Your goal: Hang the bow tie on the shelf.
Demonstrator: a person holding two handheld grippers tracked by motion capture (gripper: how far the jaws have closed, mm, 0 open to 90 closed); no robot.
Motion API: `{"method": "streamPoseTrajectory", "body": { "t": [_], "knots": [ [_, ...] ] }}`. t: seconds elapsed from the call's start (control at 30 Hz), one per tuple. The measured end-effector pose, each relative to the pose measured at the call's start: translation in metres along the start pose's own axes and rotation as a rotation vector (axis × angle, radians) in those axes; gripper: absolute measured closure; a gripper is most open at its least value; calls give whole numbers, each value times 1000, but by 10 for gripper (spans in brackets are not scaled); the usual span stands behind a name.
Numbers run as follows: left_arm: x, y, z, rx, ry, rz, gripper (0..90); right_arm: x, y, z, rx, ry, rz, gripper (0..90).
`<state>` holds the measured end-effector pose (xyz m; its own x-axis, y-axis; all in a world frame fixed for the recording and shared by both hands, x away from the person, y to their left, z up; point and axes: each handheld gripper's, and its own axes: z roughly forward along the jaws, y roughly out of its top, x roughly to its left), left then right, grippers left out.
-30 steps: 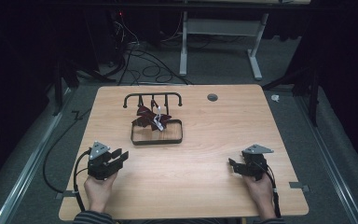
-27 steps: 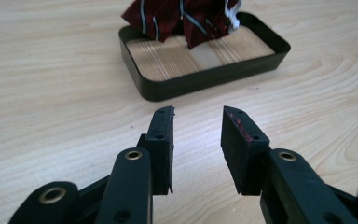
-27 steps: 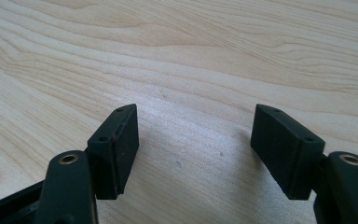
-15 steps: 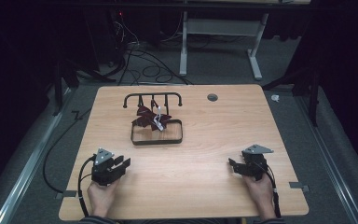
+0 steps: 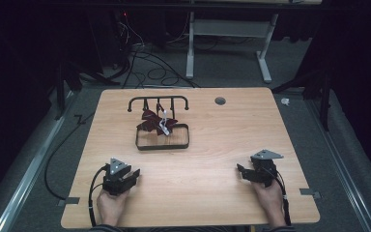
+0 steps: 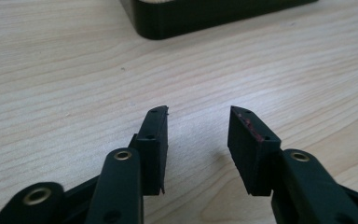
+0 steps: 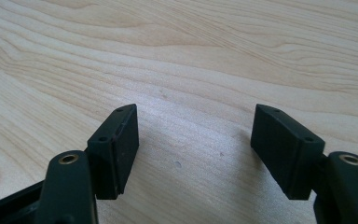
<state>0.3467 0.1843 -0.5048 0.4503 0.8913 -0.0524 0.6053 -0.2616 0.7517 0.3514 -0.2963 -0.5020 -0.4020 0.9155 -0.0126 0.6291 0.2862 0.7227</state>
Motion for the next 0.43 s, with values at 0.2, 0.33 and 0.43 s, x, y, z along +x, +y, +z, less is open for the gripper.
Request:
{"method": "streamPoseTrajectory", "body": {
  "t": [0.2, 0.33, 0.43],
  "knots": [
    [-4, -2, 2, -12, 9, 15, 533, 0, 0, 0, 0, 0, 0, 336],
    [-8, -1, 3, -4, 15, 28, 457, 0, 0, 0, 0, 0, -1, 337],
    [-9, -1, 3, -5, 19, 27, 446, 0, 0, 0, -1, 0, -3, 337]
  ]
}}
